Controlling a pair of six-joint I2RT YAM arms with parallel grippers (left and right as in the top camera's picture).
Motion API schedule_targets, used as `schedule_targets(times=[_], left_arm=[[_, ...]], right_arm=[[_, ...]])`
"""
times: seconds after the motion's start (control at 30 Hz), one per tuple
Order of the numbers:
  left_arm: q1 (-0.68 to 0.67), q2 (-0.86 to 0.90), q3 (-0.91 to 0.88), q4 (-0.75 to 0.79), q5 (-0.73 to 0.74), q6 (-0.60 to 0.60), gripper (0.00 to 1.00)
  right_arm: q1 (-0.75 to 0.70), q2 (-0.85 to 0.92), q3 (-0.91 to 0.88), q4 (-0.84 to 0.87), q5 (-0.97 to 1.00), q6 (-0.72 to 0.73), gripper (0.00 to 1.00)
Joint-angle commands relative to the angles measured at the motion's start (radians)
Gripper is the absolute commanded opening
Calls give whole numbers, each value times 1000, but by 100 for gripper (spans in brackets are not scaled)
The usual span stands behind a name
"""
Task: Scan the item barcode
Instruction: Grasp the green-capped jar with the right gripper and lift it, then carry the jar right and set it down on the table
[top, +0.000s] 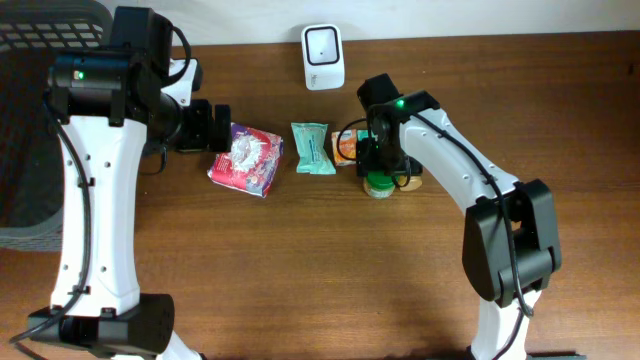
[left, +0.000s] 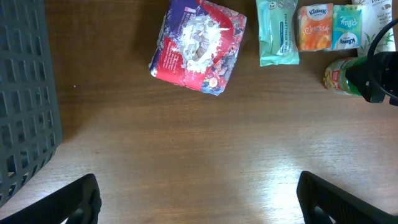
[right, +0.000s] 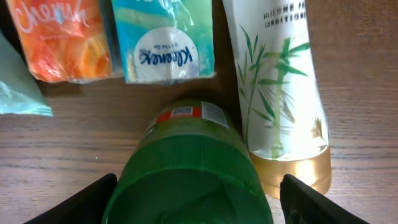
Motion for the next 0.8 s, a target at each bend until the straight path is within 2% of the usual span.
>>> schedule_targets(times=[0.0,0.1,0.2,0.23,0.37,0.5,0.6,0.77], left_arm=[[0,-3,1,-1,0,16,99],[0,-3,1,-1,0,16,99],[0,-3,1,-1,1,16,99],[0,-3,1,-1,1,16,99],[0,-3,1,-1,0,16,99],[0,-3,1,-1,1,16,99],[0,-3,1,-1,1,16,99],[0,-3,1,-1,1,16,99]], right_arm=[[6,5,-34,-3,11,37,77],[6,5,-35,-2,-18,39,77],[6,4,-28,-9,-33,38,57],[5,4,-17,-15,-47,35,53],[3,3,80,-80,-50,23,54],[-68,3,282,-209,-36,-28,54],[-210,3,442,-303,-36,-98,55],[-460,5,449,-317,-36,-151,55]])
